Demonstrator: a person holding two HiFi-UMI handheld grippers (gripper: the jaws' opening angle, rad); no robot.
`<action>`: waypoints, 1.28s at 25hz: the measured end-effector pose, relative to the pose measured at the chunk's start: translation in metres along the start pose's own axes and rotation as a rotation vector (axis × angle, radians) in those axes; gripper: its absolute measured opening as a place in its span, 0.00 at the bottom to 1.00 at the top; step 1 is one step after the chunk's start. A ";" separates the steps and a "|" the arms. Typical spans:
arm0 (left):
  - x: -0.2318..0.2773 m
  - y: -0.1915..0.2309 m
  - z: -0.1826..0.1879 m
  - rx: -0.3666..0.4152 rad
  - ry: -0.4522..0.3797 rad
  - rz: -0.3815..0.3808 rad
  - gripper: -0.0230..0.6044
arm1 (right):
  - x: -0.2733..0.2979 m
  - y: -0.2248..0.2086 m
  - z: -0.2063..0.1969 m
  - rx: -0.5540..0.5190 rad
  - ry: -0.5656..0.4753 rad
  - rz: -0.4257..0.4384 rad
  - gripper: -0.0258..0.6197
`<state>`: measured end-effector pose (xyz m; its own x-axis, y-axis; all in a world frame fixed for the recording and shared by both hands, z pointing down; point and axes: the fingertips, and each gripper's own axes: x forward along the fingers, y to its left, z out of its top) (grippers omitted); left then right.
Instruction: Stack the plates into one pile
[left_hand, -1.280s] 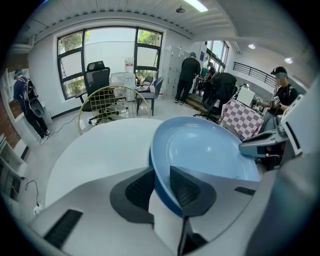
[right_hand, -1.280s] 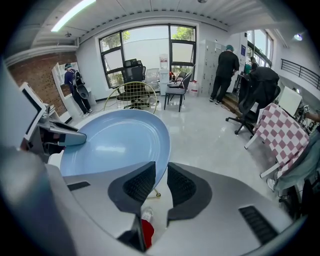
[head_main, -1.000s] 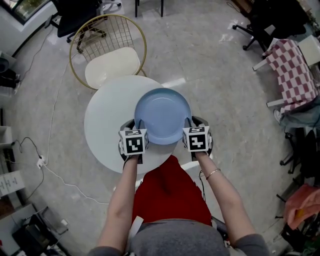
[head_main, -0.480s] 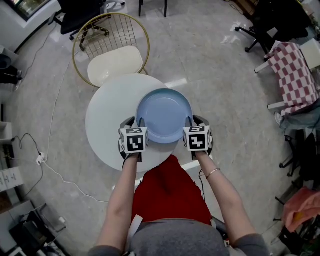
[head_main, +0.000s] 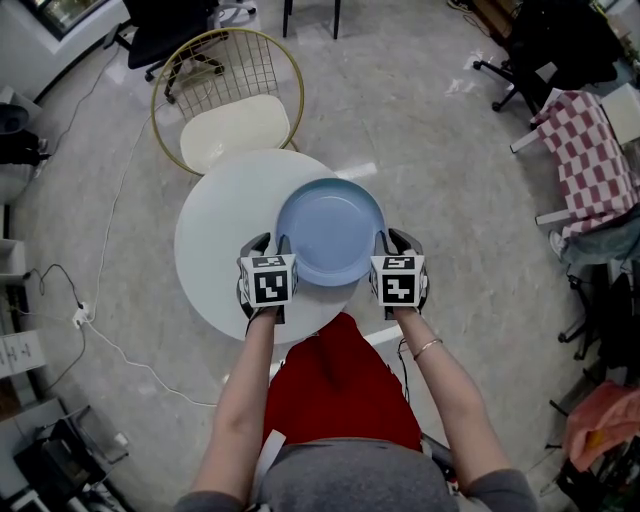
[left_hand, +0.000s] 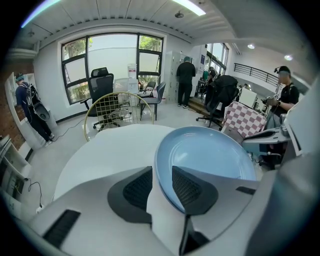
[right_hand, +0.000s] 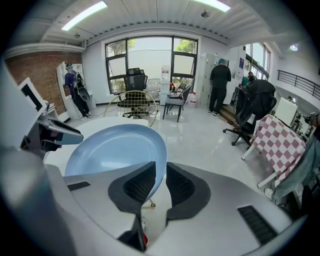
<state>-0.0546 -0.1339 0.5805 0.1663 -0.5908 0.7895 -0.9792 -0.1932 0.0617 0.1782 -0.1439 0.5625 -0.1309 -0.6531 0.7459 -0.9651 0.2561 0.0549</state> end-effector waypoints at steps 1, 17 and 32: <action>-0.001 0.000 0.001 -0.001 -0.005 -0.001 0.25 | -0.002 0.001 0.002 0.004 -0.007 0.003 0.16; -0.061 -0.007 0.036 -0.042 -0.183 -0.069 0.17 | -0.057 0.035 0.044 0.032 -0.216 0.123 0.16; -0.144 -0.021 0.054 -0.015 -0.397 -0.118 0.06 | -0.152 0.064 0.079 0.108 -0.473 0.295 0.10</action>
<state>-0.0519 -0.0876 0.4325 0.3065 -0.8221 0.4799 -0.9518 -0.2682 0.1486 0.1182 -0.0847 0.4005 -0.4622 -0.8195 0.3389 -0.8866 0.4181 -0.1980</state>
